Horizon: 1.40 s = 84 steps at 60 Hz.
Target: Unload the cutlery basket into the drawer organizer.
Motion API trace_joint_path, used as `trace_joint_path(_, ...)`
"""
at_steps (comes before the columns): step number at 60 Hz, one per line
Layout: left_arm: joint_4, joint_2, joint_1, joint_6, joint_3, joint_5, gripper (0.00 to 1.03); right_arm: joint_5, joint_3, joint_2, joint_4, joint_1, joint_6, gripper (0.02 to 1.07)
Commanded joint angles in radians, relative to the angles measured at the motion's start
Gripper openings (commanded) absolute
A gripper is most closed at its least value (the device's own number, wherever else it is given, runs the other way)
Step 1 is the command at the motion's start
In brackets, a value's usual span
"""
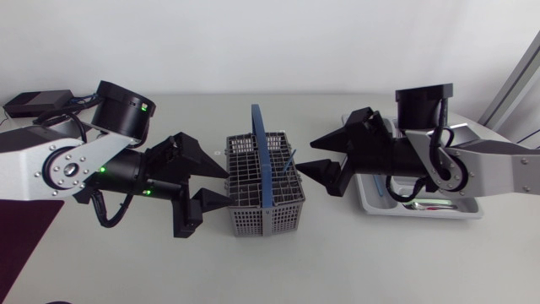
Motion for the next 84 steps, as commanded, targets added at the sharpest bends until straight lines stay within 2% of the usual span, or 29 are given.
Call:
trace_joint_path(1, 0.010, 0.009, -0.002, 0.007, -0.016, 0.006, 0.90, 0.015, -0.012, 0.051, 0.031, 0.022, -0.012, 0.90)
trace_joint_path(13, 0.014, 0.016, 0.007, 0.008, -0.011, 0.006, 0.90, 0.038, 0.008, 0.108, 0.075, 0.051, -0.004, 0.86)
trace_joint_path(23, 0.023, 0.026, 0.008, 0.007, -0.009, 0.006, 0.90, 0.038, 0.031, 0.127, 0.078, 0.065, 0.000, 0.63)
trace_joint_path(31, 0.023, 0.029, 0.008, 0.007, -0.003, 0.006, 0.90, 0.038, 0.037, 0.130, 0.101, 0.068, 0.014, 0.48)
trace_joint_path(46, 0.023, 0.034, 0.008, 0.007, 0.004, 0.006, 0.90, 0.046, 0.059, 0.157, 0.101, 0.079, 0.019, 0.42)
trace_joint_path(55, 0.023, 0.037, 0.010, 0.012, 0.001, 0.004, 0.90, 0.052, 0.065, 0.160, 0.103, 0.088, 0.019, 0.17)
trace_joint_path(60, 0.023, 0.037, 0.011, 0.013, -0.002, 0.006, 0.90, 0.059, 0.065, 0.150, 0.100, 0.091, 0.019, 0.08)
trace_joint_path(84, 0.023, 0.037, 0.016, 0.018, -0.006, 0.004, 0.91, 0.067, 0.039, -0.018, 0.054, 0.091, 0.056, 0.08)
